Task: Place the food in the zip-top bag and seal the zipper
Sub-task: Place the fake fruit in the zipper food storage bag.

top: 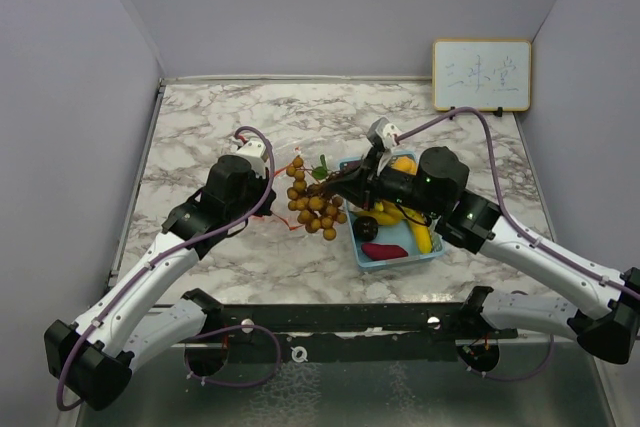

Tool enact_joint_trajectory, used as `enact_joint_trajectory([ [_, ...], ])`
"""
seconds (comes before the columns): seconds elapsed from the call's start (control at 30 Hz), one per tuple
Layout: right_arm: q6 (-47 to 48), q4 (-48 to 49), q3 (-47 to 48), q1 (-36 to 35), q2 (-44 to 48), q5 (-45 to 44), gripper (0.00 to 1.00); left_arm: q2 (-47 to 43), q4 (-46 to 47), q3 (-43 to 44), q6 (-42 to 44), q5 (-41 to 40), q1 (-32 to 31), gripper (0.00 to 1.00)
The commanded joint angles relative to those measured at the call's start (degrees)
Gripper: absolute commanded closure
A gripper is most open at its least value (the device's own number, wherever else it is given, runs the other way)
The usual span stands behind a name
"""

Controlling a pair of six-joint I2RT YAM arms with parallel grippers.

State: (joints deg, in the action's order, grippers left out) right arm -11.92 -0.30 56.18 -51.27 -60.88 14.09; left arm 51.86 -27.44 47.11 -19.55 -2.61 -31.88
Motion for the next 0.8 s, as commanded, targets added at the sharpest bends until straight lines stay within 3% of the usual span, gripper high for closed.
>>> enact_joint_trajectory([
  [0.0,0.5,-5.2,0.5,-0.1,-1.4,2.0,0.98,-1.2,1.7,0.2,0.7,-0.5,0.1,1.00],
  [0.37,1.1,-9.1,5.1,-0.1,-11.2,4.4,0.98,-2.9,2.4,-0.8,1.5,-0.2,0.1,1.00],
  [0.77,-7.6,0.9,10.2,-0.1,-19.7,-12.0,0.98,-3.2,3.4,-1.7,0.9,3.8,0.1,1.00],
])
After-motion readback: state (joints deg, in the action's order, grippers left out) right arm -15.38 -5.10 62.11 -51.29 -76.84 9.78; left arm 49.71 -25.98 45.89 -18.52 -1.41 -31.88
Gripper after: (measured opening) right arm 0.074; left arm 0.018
